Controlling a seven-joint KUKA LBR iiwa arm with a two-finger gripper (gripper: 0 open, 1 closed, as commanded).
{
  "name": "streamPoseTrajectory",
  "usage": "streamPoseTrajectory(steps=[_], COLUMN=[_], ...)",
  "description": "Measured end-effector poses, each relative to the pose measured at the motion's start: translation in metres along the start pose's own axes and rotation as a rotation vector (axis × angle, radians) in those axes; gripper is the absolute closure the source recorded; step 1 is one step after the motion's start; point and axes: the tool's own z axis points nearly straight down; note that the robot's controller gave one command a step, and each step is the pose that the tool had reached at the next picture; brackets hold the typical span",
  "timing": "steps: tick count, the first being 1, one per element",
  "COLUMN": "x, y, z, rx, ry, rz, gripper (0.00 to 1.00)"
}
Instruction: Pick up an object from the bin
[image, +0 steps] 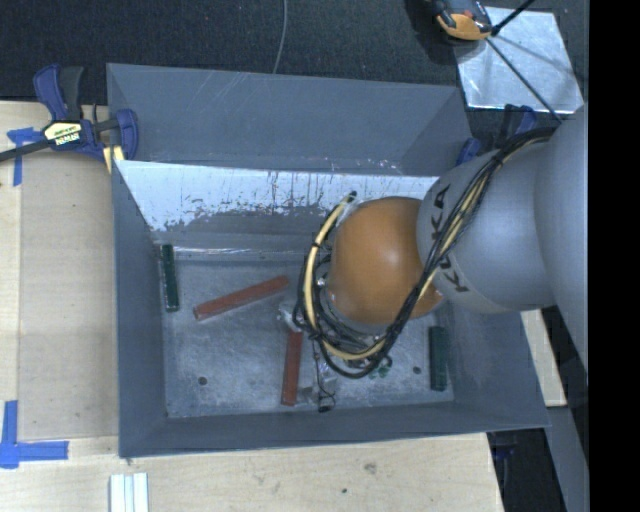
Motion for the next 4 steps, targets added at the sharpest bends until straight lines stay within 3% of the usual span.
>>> streamPoseTrajectory(steps=[1,3,4], x=[-0.013,-0.013,-0.01], y=[0.011,0.011,-0.002], z=[0.02,0.02,-0.137], rx=[-0.002,-0.002,-0.001], ry=[0.001,0.001,0.003], rz=[-0.139,-0.139,-0.121], gripper=[1.0,1.0,1.0])
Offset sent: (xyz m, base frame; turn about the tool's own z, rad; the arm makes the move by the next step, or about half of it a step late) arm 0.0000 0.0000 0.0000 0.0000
